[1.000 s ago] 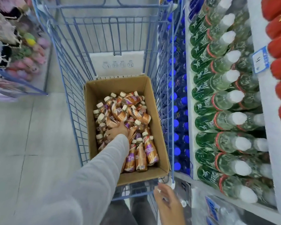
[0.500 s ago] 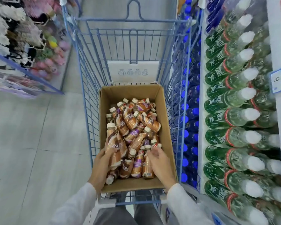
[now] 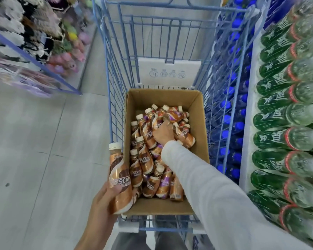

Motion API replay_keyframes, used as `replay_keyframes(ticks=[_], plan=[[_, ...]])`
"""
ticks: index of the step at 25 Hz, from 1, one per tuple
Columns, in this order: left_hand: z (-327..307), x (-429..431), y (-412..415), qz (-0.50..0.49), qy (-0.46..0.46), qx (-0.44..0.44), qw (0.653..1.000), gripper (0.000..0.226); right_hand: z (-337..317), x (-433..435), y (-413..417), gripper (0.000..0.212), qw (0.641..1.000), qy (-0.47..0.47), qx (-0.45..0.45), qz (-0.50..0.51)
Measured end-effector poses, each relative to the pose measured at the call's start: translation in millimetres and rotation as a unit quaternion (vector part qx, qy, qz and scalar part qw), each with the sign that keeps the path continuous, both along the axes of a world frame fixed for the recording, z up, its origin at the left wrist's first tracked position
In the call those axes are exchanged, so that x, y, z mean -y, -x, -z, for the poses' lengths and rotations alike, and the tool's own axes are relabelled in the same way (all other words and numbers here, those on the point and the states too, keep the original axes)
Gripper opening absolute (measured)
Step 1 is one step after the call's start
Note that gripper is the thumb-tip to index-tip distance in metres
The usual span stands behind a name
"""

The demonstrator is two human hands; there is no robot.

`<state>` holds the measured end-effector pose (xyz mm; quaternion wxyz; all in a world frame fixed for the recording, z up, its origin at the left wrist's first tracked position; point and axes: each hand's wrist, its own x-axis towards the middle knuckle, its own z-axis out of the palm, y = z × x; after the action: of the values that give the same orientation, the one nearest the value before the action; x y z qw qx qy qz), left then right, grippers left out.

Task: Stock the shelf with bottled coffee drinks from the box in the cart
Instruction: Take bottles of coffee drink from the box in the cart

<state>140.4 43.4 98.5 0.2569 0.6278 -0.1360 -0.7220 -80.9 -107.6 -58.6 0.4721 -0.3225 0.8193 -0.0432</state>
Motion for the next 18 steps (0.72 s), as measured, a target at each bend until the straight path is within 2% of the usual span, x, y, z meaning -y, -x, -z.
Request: replay_keyframes(ticks=[4,10,12,14,18], plan=[[4,0,-1,-0.001,0.006,0.010,1.000,0.056,21,-3,-10,0.072,0.994,-0.003,-0.078,-0.072],[6,5,-6,0.026,0.006,0.006,1.000,0.055,19,-15,-20,0.072,0.993,0.025,-0.102,-0.047],[1,9,-5,0.044,0.014,-0.004,0.999,0.059,7,-27,-20,0.082,0.998,0.008,-0.065,-0.004],[-5,16,-2,0.061,0.025,-0.010,0.998,0.060,-16,-47,-16,0.090,0.996,0.021,0.017,0.080],[-24,28,16,0.108,0.050,-0.035,0.992,0.053,-87,-109,-8,0.091,0.961,0.084,0.121,0.233]])
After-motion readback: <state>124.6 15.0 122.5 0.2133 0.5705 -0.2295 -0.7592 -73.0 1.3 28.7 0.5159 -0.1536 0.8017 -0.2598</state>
